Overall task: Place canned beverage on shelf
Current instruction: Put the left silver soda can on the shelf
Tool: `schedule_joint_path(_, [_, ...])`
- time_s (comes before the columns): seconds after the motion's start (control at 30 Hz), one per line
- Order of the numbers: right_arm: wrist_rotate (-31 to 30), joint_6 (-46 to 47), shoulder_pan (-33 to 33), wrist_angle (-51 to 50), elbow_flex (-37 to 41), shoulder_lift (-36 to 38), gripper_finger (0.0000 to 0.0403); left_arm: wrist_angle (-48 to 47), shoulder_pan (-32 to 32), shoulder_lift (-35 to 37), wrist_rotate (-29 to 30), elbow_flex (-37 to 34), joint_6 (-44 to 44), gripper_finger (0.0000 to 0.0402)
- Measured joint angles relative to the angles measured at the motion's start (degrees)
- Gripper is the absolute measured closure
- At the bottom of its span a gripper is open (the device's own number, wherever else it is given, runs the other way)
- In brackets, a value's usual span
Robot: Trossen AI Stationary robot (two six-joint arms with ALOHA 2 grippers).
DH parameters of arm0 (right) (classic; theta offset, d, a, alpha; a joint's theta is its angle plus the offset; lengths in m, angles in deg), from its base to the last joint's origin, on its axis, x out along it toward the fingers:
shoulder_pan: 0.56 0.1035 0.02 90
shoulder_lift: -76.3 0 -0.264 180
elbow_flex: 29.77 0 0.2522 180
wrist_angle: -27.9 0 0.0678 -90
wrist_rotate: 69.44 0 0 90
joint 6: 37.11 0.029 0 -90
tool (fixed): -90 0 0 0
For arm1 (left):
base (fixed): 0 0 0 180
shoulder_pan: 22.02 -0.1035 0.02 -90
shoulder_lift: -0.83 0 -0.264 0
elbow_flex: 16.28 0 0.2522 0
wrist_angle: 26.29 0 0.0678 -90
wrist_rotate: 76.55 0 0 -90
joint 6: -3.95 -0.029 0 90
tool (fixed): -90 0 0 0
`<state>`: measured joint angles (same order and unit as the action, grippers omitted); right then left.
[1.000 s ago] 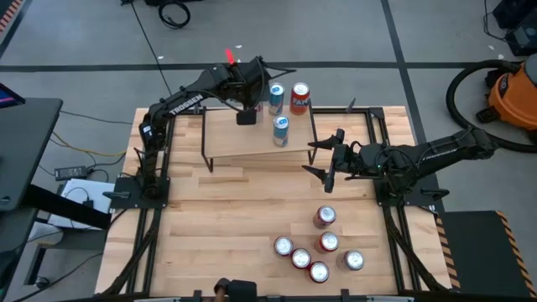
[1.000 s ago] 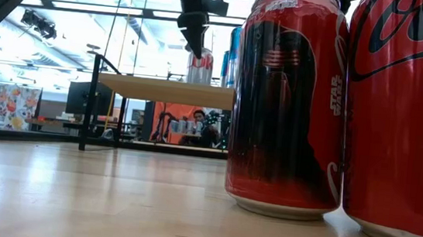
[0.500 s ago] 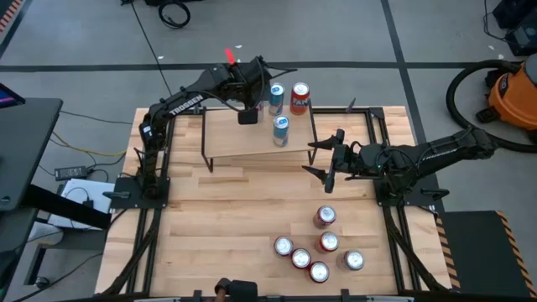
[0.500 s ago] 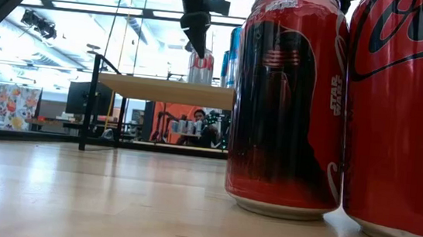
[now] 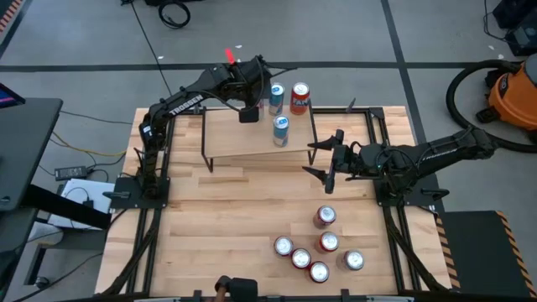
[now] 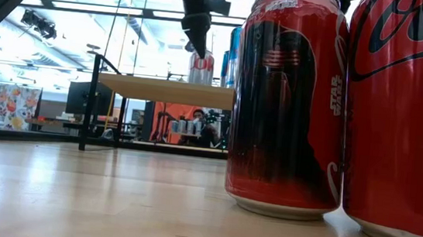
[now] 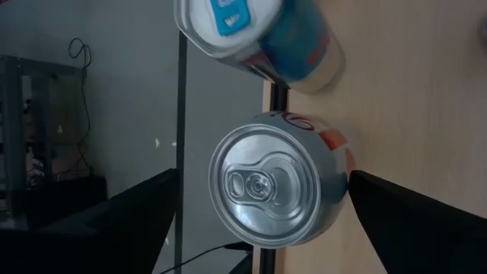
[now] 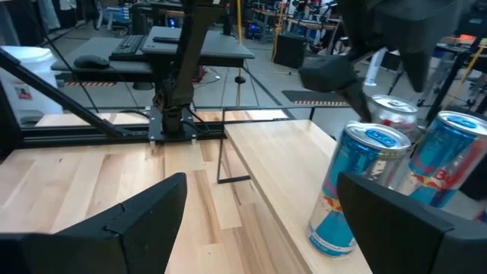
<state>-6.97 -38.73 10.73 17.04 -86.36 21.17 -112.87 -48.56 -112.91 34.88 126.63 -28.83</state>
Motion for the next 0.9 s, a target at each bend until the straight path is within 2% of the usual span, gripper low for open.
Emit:
schedule_joint_path(0.37, [0.3,0.0,0.0,0.0,0.0,0.0,0.0053,0.2,0.6,0.0,-0.1,0.0,1.2,0.001])
schedule_joint_path(0.6, [0.3,0.0,0.0,0.0,0.0,0.0,0.0053,-2.5,0.3,0.0,-5.8,0.0,5.1,0.001])
schedule_joint_path(0.9, [0.3,0.0,0.0,0.1,0.0,0.0,0.0053,-2.8,-0.3,0.0,-6.1,0.0,5.6,0.001])
